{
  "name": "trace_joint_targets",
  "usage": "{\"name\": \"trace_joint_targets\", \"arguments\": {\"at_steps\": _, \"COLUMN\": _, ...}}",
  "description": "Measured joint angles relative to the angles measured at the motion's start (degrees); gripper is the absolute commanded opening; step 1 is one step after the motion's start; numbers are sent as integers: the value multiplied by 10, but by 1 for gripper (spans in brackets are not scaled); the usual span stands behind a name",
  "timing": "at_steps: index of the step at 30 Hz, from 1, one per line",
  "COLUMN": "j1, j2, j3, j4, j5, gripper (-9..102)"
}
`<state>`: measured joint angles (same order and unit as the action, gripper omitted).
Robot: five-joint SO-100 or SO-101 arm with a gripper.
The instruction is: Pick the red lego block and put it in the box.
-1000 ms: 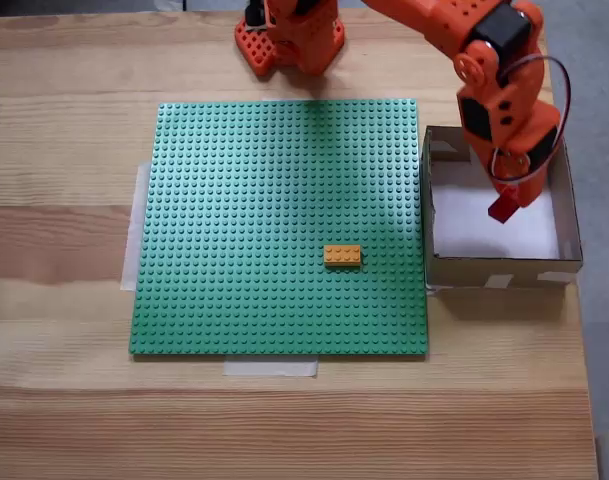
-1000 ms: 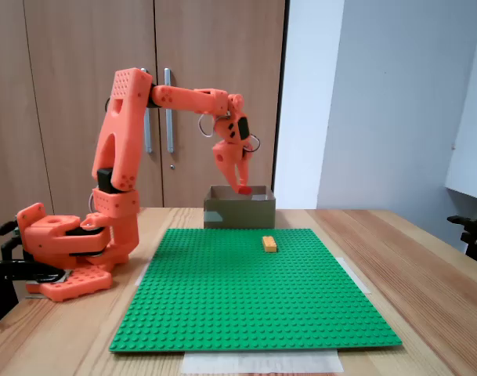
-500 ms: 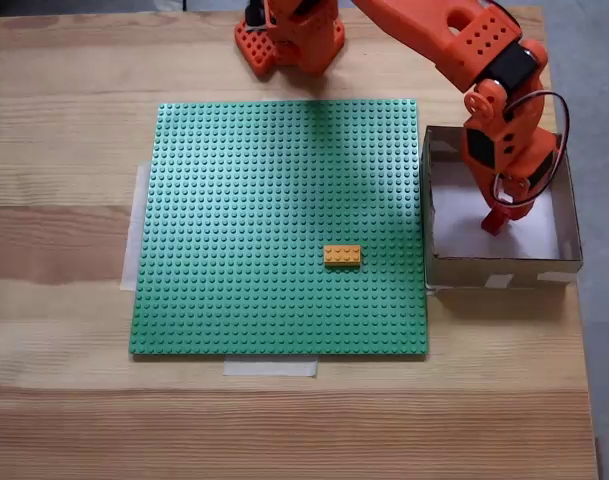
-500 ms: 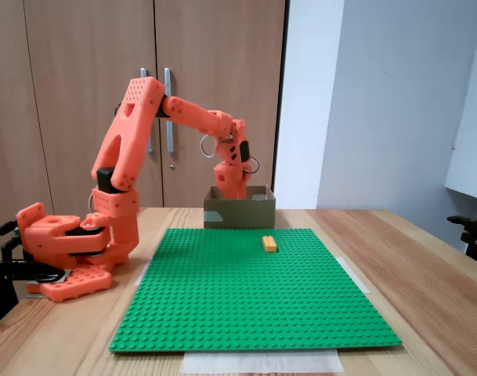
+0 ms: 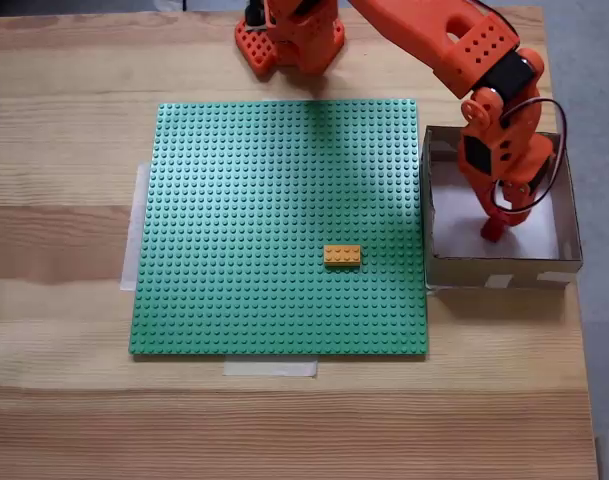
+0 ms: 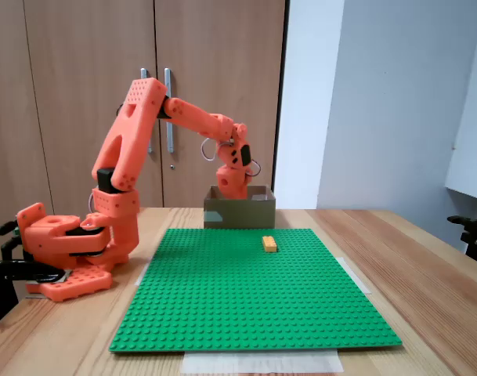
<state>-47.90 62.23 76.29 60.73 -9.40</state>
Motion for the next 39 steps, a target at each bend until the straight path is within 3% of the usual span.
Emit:
{"name": "trace_joint_targets", "arguments": {"at_steps": 2, "j1": -1, "j2": 0, "j3": 0, "j4": 0, "j5": -2, "gripper": 30}}
{"name": "trace_joint_targets", "arguments": {"at_steps": 9, "j1": 0, "j2": 21, "j3": 37, "j4": -6, "j5": 11, "gripper": 25}}
{"name": "trace_joint_targets", "arguments": {"at_steps": 16, "j1": 8, "j2": 184, "j3": 145, "j4": -63, "j5": 26, "gripper": 15}}
{"name": "trace_joint_targets", "arguments": {"at_steps": 25, "j1": 20, "j2": 487, "j3": 367, "j4": -156, "j5": -27, "gripper": -1}}
{"name": "trace_joint_targets", "arguments": {"at_steps": 31, "j1": 94, "j2": 659, "j3": 475, "j4": -185, "j5": -30, "gripper": -1}}
{"name": "trace_joint_targets", "arguments": {"at_steps": 39, "j1": 269, "j2": 761, "j3": 520, "j4": -190, "j5": 69, "gripper": -1}}
